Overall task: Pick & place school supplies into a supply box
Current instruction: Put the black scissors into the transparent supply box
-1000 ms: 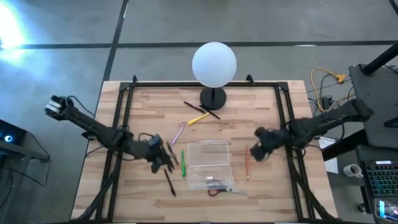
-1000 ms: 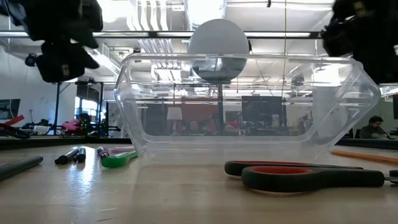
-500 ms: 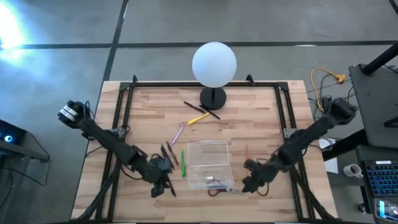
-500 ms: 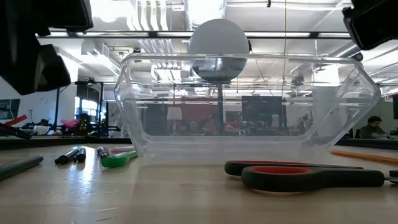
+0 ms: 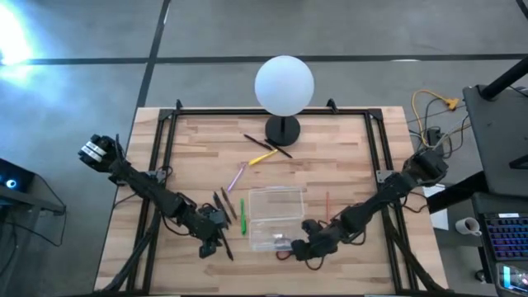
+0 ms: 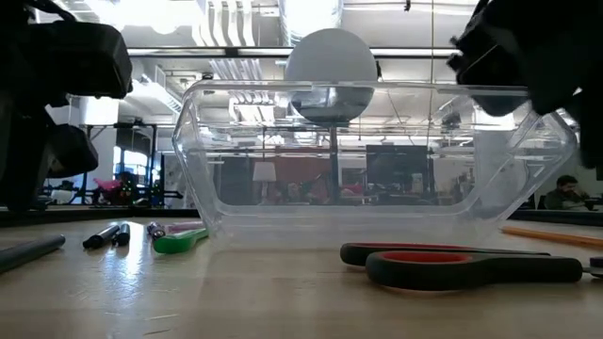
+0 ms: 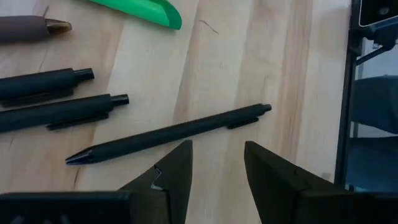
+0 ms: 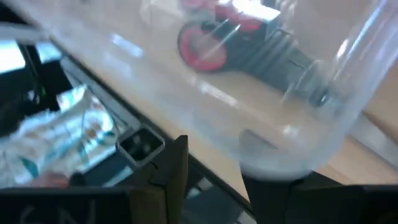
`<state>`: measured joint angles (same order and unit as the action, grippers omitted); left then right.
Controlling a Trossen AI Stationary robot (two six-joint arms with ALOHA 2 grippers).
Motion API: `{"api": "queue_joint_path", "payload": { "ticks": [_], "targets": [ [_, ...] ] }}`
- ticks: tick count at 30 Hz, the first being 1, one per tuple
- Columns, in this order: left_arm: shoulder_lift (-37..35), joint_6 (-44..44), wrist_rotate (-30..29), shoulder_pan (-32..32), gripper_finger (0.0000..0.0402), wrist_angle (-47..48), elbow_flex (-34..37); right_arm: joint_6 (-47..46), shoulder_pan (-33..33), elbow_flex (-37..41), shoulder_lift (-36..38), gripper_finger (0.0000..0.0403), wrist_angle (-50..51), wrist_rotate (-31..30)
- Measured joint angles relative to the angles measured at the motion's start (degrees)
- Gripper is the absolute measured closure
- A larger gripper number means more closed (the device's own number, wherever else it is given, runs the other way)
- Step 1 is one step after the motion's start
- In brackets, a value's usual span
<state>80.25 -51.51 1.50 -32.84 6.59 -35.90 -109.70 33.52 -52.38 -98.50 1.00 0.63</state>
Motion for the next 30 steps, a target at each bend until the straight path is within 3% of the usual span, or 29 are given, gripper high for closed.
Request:
{"api": "queue_joint_path", "payload": {
  "ticks": [6, 10, 13, 21, 23, 30],
  "targets": [
    [0.02, 0.0, 0.03, 0.31, 0.0272, -0.15, -0.35, -3.3, -2.89, 2.05, 0.52, 0.0274, 6.55, -4.1],
    [0.02, 0.56, 0.02, 0.75, 0.0272, -0.04, -0.31, 1.99, -4.82, 3.34, 0.5, 0.0277, 7.08, -3.14],
    [0.02, 0.63, 0.02, 1.31, 0.0272, 0.05, 0.02, 10.61, -4.68, 2.78, 1.06, 0.0275, 7.41, -3.96],
    [0.02, 1.52, 0.06, 2.11, 0.0272, 0.05, 0.39, 51.66, -0.32, -4.78, 0.33, 0.0268, 7.45, -4.63],
    [0.02, 1.66, 0.02, 2.25, 0.0272, 0.08, 0.42, 55.67, -0.43, -6.4, -1.07, 0.0267, 7.75, -4.53],
    [-0.21, 1.73, 0.04, 2.19, 0.0272, 0.94, 0.44, 57.08, -0.72, -11.47, -6.23, 0.0272, 9.88, -5.32]
  ]
}}
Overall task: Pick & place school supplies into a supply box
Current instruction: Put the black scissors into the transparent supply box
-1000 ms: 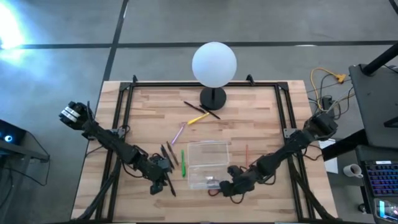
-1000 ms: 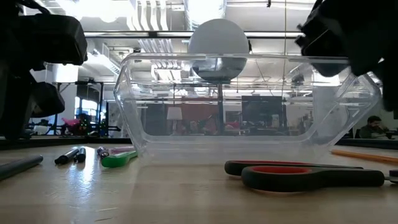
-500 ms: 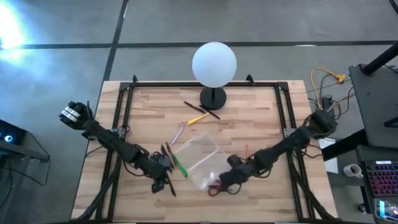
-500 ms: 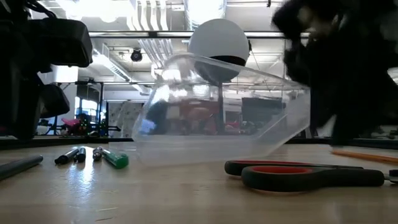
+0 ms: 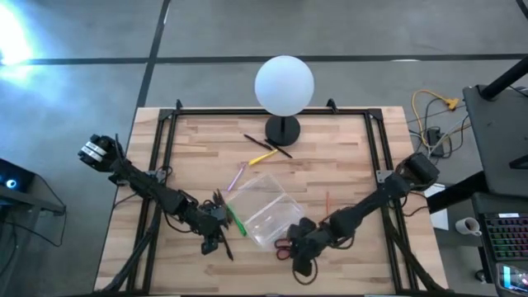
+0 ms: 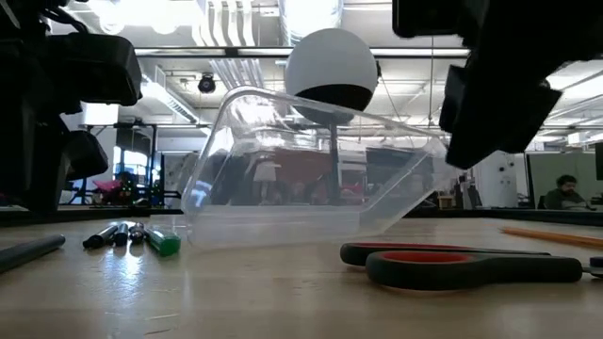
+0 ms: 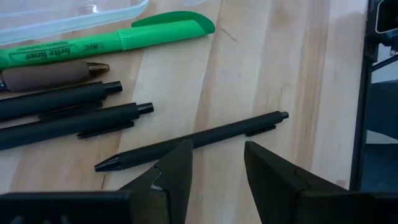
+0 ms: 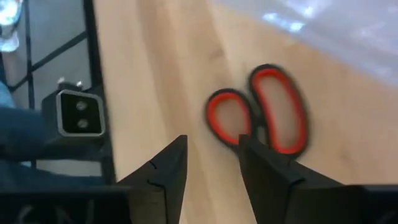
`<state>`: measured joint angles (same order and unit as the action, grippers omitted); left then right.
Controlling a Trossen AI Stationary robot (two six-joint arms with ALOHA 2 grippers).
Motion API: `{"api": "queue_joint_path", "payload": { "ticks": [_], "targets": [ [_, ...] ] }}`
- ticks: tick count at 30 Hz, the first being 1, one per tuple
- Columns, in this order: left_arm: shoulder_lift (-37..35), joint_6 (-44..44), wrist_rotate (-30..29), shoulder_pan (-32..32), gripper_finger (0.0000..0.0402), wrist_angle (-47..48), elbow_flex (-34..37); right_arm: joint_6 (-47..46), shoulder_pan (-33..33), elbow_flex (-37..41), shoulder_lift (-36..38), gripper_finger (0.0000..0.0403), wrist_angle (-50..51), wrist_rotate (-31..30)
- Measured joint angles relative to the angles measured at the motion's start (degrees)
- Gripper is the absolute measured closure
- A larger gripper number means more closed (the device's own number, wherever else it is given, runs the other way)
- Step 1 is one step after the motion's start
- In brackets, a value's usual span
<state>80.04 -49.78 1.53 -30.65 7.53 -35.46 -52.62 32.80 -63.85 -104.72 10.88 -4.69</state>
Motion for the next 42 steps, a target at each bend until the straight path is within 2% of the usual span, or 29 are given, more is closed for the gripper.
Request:
{"api": "queue_joint_path", "payload": {
  "ticks": [5, 8, 11, 17, 29, 39, 42],
  "targets": [
    [-0.31, 0.18, 0.0, 0.0, 0.0272, 0.66, 0.0, 0.63, 1.13, -3.46, -5.26, 0.0284, 0.79, -1.64],
    [-0.31, 0.2, 0.01, 0.0, 0.0272, 0.67, 0.0, 0.15, 2.03, -6.1, -8.16, 0.0288, 2.51, -6.04],
    [-0.45, 0.19, 0.5, -0.05, 0.0272, 0.9, 0.0, -2.03, 3.06, -9.66, -10.61, 0.0286, 8.4, -11.43],
    [-0.6, 0.25, 1.45, -0.07, 0.0272, 0.9, 0.0, -2.66, 6.04, -15.62, -12.49, 0.0264, 18.97, -21.08],
    [-0.6, 0.03, 1.47, -0.04, 0.0272, 1.26, 0.0, -0.97, 5.81, -15.68, -16.08, 0.0197, 18.74, -22.71],
    [-0.6, -0.43, 1.49, 0.11, 0.0272, 1.29, 0.0, -0.07, 5.62, -15.61, -17.03, 0.0195, 18.03, -22.17],
    [-0.6, -0.44, 1.49, 0.31, 0.0272, 1.29, 0.0, 0.69, 5.55, -15.76, -18.61, 0.0204, 17.23, -19.09]
  ]
}}
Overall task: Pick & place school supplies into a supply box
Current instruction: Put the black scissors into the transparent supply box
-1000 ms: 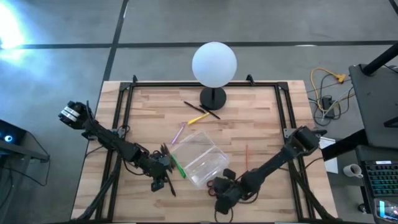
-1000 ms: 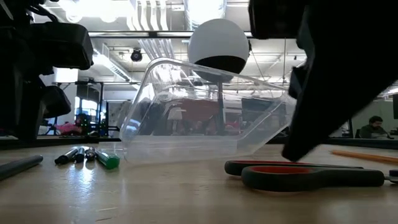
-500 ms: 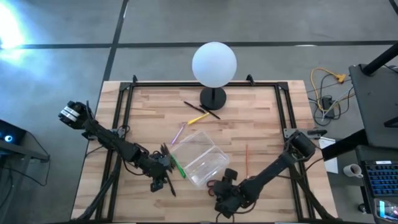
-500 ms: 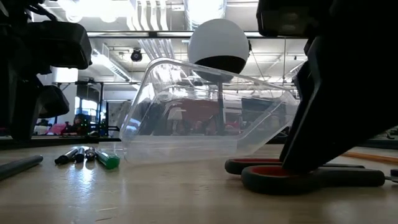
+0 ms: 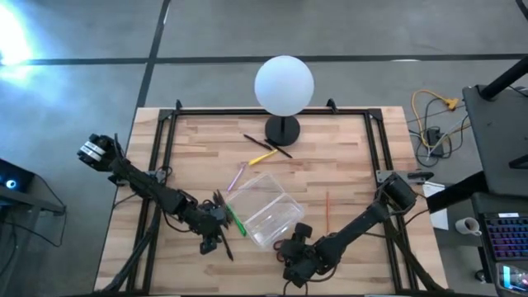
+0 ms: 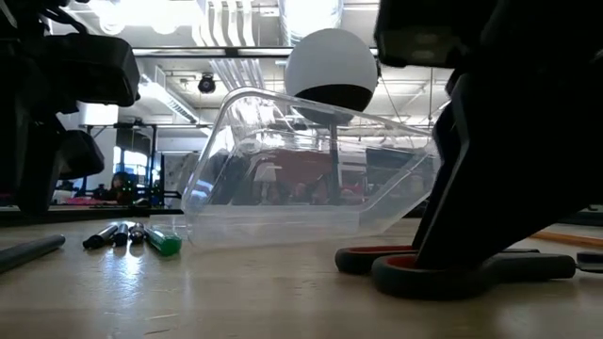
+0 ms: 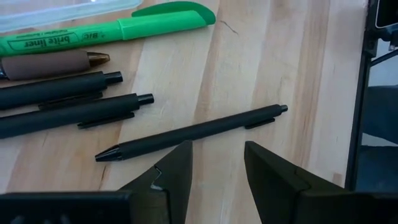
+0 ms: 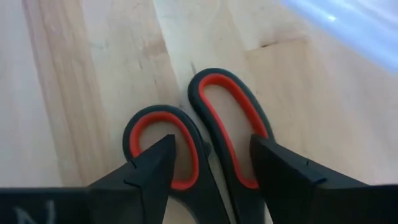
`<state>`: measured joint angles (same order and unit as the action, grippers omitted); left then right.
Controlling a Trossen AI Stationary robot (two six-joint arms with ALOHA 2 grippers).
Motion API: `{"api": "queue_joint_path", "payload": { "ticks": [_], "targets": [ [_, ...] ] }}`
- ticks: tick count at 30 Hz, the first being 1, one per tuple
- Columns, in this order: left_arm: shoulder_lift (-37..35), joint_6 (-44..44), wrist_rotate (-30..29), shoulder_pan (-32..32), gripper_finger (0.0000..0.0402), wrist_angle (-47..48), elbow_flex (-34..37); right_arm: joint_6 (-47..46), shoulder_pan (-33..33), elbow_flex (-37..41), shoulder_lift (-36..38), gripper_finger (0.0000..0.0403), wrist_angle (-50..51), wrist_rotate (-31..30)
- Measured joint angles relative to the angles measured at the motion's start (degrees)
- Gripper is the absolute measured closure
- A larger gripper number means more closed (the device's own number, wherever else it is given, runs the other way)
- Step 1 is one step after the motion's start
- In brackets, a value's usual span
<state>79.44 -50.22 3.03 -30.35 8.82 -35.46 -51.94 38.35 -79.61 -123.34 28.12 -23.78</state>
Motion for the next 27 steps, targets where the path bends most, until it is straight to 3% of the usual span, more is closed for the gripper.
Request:
{"api": "queue_joint_path", "payload": {
  "ticks": [16, 23, 27],
  "targets": [
    [0.0, 0.0, 0.0, -0.02, 0.0272, 0.2, 0.0, 4.87, 0.76, -0.22, 0.15, 0.0335, 4.47, 8.8],
    [0.0, 0.04, -0.15, -0.02, 0.0272, 0.17, 0.0, -2.07, 3.51, -2.24, 5.25, 0.0337, 23.14, 9.9],
    [-0.02, 0.07, -0.36, -0.02, 0.0272, -0.34, 0.0, -8.31, 5.02, -3.94, 11.89, 0.0338, 32.91, 7.65]
  ]
}}
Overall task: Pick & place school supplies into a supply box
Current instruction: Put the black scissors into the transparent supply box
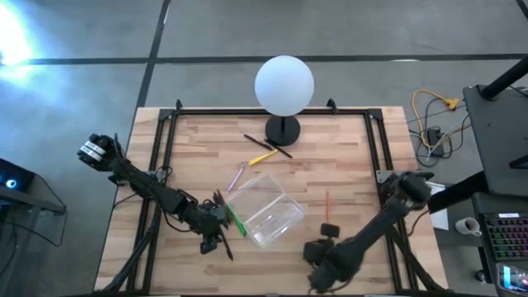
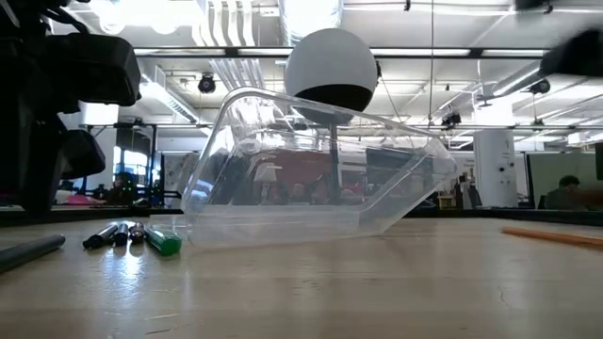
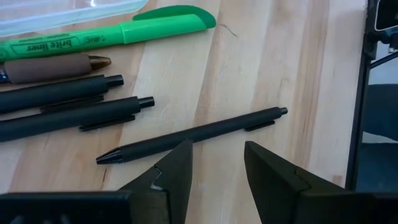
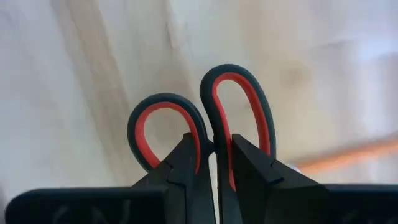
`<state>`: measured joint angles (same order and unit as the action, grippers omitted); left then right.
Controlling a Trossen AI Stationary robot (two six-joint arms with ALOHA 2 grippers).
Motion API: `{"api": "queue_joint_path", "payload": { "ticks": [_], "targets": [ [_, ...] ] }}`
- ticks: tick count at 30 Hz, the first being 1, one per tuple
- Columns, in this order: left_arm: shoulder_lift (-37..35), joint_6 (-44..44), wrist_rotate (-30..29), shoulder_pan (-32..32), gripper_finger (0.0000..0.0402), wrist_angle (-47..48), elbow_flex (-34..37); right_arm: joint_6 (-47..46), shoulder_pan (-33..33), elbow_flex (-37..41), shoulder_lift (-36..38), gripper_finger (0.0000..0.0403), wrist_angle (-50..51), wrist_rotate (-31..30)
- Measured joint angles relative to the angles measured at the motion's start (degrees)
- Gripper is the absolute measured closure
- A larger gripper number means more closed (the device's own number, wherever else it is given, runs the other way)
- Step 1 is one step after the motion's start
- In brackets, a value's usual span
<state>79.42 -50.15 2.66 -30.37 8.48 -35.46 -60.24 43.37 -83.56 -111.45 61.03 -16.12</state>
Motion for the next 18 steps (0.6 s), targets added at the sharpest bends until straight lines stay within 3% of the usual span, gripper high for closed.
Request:
{"api": "queue_joint_path", "payload": {
  "ticks": [6, 10, 14, 18],
  "targets": [
    [-0.02, -0.04, -0.97, -0.04, 0.0272, -0.71, 0.0, -4.57, -4.0, 0.18, 10.8, 0.0338, 6.95, -11.42],
    [-0.02, -2.8, -1.7, -0.04, 0.0272, -1.12, 0.0, 8.0, -12.59, 0.41, 15.34, 0.0338, 2.93, -18.94],
    [-0.02, -7.22, -2.17, -0.04, 0.0272, -1.48, -0.02, 31.24, -22.11, 0.69, 15.53, 0.0338, -11.02, -16.62],
    [-0.02, -14.09, -2.4, -0.04, 0.0272, -1.57, -0.09, 50.21, -28.87, 0.51, 13.99, 0.0338, -25.14, -5.83]
  ]
}}
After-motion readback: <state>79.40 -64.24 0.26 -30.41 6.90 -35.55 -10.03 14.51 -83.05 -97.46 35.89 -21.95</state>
